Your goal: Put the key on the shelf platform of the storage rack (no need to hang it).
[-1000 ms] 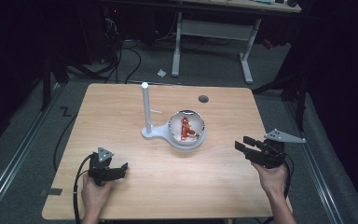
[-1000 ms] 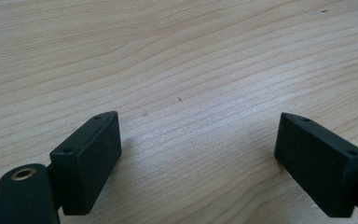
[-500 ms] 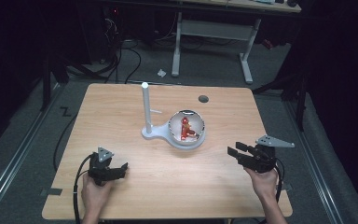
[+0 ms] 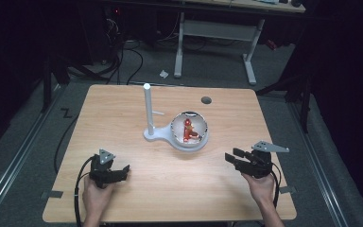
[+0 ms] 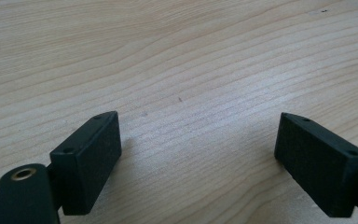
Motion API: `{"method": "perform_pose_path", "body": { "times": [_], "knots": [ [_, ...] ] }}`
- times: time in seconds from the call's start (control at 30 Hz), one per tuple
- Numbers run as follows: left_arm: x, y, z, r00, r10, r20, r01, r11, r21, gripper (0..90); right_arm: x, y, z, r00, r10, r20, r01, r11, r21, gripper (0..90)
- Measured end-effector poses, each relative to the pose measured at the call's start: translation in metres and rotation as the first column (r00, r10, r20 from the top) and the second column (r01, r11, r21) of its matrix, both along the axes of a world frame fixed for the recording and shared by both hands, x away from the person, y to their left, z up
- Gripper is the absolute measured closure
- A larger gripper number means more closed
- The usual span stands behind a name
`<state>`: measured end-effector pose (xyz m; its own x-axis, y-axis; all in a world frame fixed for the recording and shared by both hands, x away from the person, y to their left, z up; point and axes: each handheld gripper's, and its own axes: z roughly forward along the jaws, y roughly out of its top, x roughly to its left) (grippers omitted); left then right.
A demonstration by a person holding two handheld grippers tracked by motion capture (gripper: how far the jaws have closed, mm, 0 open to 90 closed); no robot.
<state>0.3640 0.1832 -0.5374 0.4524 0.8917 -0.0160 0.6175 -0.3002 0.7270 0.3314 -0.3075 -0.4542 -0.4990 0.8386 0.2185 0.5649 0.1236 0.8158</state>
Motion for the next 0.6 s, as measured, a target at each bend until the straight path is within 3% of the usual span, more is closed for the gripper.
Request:
{"method": "perform_pose_path", "body": {
  "times": [0.6],
  "knots": [
    [0.0, 0.0, 0.0, 1.0, 0.0, 0.0, 0.0, 1.0, 0.0, 15.0, 0.002, 0.004, -0.02, 0.9993, -0.001, -0.037, 0.0, 0.9998, -0.019, 51.4]
  ]
}}
